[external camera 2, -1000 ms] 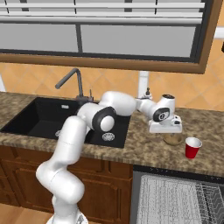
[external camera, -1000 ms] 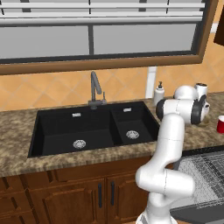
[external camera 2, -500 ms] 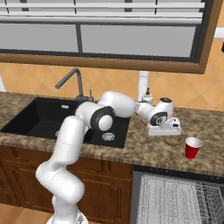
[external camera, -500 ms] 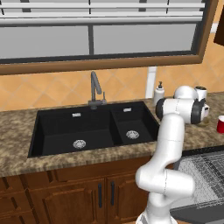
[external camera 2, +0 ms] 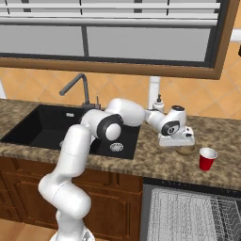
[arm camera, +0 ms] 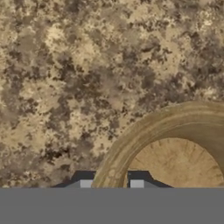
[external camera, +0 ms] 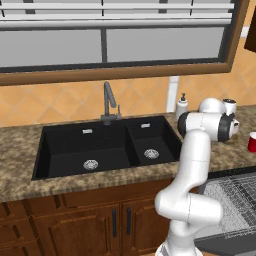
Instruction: Pick up the cup and bowl from the counter, place them in the dishwasher, and close the dishwasher door.
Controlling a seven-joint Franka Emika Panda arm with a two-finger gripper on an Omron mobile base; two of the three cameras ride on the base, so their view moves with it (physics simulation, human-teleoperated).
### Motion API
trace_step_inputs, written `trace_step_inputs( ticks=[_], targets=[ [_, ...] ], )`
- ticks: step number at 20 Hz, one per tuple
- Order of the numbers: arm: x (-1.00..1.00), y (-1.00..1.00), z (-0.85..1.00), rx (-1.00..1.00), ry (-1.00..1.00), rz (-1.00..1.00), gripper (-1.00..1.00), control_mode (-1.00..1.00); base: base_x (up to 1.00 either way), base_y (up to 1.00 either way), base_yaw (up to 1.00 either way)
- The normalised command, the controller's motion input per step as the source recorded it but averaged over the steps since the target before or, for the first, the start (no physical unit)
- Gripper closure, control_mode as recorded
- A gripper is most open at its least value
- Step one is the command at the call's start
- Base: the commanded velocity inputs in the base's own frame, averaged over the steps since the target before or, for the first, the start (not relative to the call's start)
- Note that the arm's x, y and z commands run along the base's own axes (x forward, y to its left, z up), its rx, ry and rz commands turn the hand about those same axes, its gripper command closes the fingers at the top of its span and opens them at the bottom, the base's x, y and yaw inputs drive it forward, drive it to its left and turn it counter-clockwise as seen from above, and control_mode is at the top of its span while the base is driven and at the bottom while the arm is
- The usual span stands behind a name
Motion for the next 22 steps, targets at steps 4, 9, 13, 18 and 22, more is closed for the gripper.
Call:
trace_step_inputs(
  ticks=[4, 9, 13, 18, 22],
  targets=[
    [-0.15, 0.40, 0.06, 0.00, 0.00, 0.00, 1.00, -1.00, 0.00, 0.00, 0.00],
    [-0.73, 0.75, 0.55, -0.05, -0.05, 0.00, 1.00, -1.00, 0.00, 0.00, 0.00],
    [-1.00, 0.31, 0.56, 0.00, -0.01, 0.01, 1.00, -1.00, 0.00, 0.00, 0.00],
    [-1.00, -0.21, 0.52, 0.12, -0.16, 0.06, 1.00, -1.00, 0.00, 0.00, 0.00],
    [-1.00, -0.91, 0.14, 0.31, -0.30, 0.14, 1.00, -1.00, 0.00, 0.00, 0.00]
  ],
)
